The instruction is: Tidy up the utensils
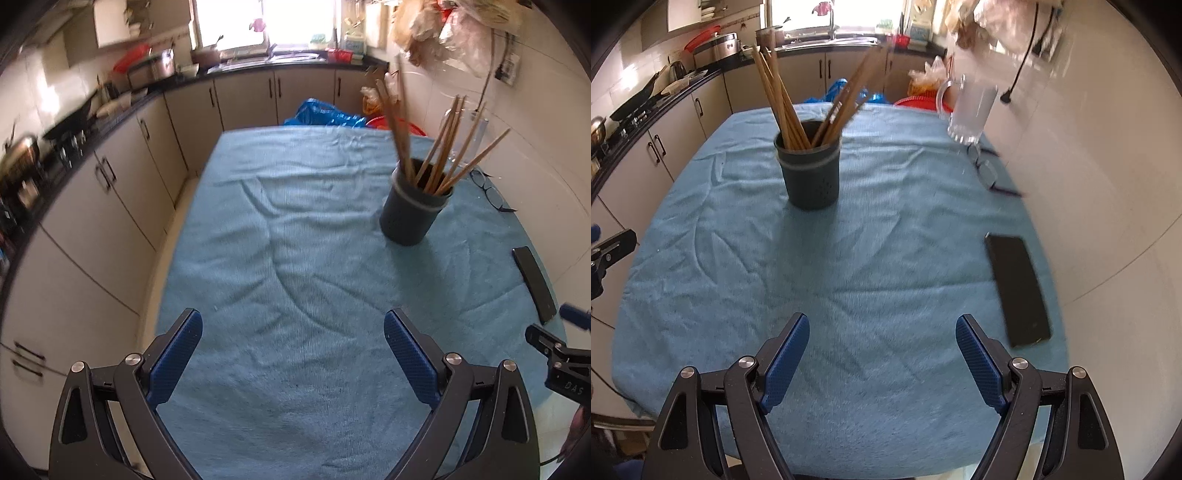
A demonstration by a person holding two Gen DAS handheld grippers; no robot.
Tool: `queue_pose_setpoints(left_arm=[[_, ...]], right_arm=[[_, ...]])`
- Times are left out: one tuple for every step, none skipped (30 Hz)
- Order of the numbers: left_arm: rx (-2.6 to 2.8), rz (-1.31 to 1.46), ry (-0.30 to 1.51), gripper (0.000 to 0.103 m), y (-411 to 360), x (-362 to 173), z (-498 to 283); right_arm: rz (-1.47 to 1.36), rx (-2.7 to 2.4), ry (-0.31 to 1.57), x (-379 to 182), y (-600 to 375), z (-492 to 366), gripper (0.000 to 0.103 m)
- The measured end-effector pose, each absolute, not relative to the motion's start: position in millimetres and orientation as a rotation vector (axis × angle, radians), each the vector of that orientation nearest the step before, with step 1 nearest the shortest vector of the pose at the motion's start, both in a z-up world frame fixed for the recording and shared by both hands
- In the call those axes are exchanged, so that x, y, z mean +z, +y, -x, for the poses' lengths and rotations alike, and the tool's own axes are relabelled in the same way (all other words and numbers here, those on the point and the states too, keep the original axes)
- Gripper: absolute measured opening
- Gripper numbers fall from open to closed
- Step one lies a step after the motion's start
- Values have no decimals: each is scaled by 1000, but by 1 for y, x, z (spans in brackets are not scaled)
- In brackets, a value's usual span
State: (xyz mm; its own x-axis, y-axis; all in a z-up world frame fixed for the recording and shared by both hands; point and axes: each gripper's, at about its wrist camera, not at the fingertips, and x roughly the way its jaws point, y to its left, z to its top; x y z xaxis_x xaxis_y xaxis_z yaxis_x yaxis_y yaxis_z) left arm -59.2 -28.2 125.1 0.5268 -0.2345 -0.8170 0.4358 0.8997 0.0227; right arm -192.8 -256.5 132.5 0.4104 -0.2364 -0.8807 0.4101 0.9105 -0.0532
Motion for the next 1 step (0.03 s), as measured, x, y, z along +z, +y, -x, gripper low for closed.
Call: queue_pose_setpoints(left_arm=[[-405,-220,970,98,-26,115,55]], right_arm=[[-219,-398,1085,123,-264,195,85]])
